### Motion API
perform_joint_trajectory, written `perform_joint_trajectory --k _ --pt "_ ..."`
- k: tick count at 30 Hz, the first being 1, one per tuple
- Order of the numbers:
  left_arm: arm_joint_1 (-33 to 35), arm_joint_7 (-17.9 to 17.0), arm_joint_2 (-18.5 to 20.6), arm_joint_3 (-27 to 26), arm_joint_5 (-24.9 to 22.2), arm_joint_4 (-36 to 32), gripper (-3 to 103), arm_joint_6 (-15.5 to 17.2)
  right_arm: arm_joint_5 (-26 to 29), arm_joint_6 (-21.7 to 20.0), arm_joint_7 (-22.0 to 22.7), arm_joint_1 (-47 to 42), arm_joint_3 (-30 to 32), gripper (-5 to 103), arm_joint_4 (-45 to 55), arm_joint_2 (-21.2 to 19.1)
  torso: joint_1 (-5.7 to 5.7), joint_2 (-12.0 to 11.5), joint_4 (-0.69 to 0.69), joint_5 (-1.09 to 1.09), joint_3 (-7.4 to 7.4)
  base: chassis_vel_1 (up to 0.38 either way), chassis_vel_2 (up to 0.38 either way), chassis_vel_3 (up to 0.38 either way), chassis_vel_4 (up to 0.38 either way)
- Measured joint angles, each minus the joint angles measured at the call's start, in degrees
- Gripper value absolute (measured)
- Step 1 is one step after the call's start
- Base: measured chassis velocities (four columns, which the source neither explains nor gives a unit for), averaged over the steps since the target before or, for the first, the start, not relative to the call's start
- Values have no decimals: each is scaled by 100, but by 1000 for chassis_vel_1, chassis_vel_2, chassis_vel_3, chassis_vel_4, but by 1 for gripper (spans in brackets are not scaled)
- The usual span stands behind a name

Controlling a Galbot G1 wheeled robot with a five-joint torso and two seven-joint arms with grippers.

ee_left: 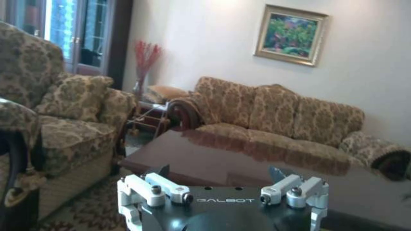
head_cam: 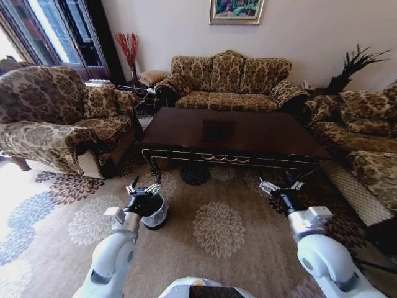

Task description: Move to the front of the table and place the trash on the table into the trash bin.

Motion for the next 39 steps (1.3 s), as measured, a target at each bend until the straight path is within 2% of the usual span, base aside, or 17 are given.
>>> perform_joint_trajectory --k 2,3,7,8,10,15,20,25,27,32,39 --pt "-7 -355 9 -1 -176 -343 100 299 120 -66 -479 -403 723 100 251 314 0 0 -1 -1 0 0 0 0 0" --pt "-7 -355 9 -1 -176 -343 100 299 120 -66 -479 -403 723 100 251 314 0 0 -1 -1 0 0 0 0 0" --pt "278 -531 41 67 -108 -545 100 371 113 -65 -1178 -864 1417 100 361 865 -1 1 -2 1 -1 0 0 0 0" --pt "278 -531 41 67 -108 -545 100 371 113 -65 -1178 -864 1417 100 361 865 -1 1 -2 1 -1 0 0 0 0" --pt "359 -546 178 13 60 -547 100 321 -100 -50 -1414 -948 1562 100 425 1191 -1 0 0 2 0 0 0 0 0" --pt "318 -580 414 -167 41 -547 100 337 -70 -133 -1472 -909 1675 100 548 1422 -1 0 0 -1 0 0 0 0 0" --pt "178 -477 564 -269 -11 -502 100 281 -56 -300 -1428 -637 1631 100 552 1393 0 0 0 2 0 0 0 0 0" --pt "-44 -462 578 -201 -85 -370 100 57 -82 -126 -1461 -597 1732 100 454 1253 0 0 0 0 0 0 0 0 0" --pt "-167 -513 575 -195 -230 -368 100 77 -119 4 -1573 -632 1745 100 344 1200 0 0 -2 1 1 0 0 0 0" --pt "-198 -546 586 -229 -358 -409 100 162 -161 36 -1590 -582 1602 100 294 1169 0 0 -2 1 1 0 0 0 0" --pt "-112 -565 555 -274 -382 -483 100 278 -267 -27 -1377 -215 1201 100 161 1139 0 0 1 1 1 0 0 0 0"
